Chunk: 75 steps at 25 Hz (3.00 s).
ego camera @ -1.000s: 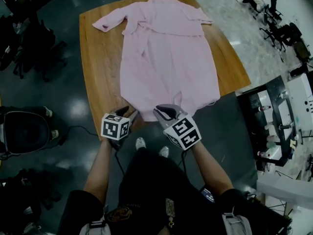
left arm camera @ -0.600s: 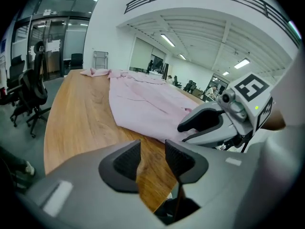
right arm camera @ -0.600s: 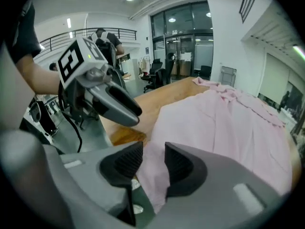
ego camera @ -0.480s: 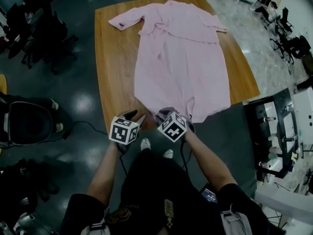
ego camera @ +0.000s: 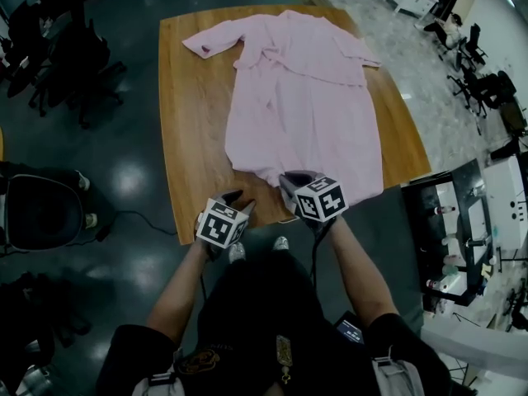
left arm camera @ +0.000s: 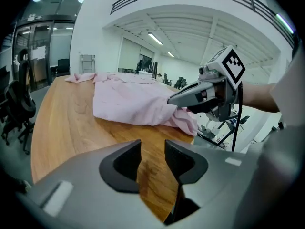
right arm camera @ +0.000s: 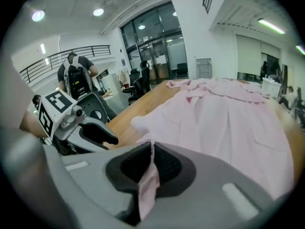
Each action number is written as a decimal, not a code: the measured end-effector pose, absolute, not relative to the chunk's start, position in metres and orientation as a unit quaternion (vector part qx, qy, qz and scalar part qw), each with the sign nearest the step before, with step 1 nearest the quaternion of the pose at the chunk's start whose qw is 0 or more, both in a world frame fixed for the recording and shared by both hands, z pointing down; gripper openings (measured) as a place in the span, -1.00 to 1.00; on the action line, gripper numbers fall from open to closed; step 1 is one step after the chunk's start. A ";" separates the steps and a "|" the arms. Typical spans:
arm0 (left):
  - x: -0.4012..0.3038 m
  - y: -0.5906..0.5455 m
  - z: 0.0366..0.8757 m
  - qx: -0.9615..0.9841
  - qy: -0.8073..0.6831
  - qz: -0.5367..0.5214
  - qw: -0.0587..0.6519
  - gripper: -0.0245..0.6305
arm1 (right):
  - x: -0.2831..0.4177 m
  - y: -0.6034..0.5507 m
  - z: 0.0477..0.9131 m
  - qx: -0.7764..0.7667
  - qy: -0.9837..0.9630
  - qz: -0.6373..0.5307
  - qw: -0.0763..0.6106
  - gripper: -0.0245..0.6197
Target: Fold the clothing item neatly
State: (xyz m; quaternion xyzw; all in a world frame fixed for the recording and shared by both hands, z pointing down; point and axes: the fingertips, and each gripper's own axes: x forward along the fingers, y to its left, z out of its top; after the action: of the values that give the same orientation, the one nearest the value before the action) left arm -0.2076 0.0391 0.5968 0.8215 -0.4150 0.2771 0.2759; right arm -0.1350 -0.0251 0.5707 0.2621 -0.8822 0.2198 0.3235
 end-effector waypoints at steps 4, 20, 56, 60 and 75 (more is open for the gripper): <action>-0.182 0.008 0.596 0.825 -0.415 0.288 0.253 -0.42 | -0.112 -0.054 0.568 0.282 -0.878 0.255 0.292 -0.85; -0.144 -0.088 0.617 0.767 -0.488 0.279 0.307 -0.24 | -0.063 -0.100 0.595 0.231 -0.880 0.296 0.292 -0.85; -0.302 0.130 0.612 0.725 -0.518 0.310 0.332 -0.85 | -0.208 0.104 0.615 0.142 -0.898 0.169 0.382 -0.85; -0.318 0.144 0.625 0.714 -0.525 0.317 0.337 -0.85 | -0.215 0.121 0.612 0.140 -0.904 0.169 0.368 -0.80; -0.302 0.144 0.567 0.717 -0.587 0.270 0.263 -0.63 | -0.076 0.110 0.592 0.276 -0.881 0.183 0.338 -0.78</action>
State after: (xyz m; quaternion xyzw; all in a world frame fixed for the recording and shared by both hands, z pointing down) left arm -0.3016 0.1439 0.5674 0.7168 -0.5869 0.2699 0.2626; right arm -0.0756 0.1102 0.5923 0.2764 -0.8808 0.1827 0.3382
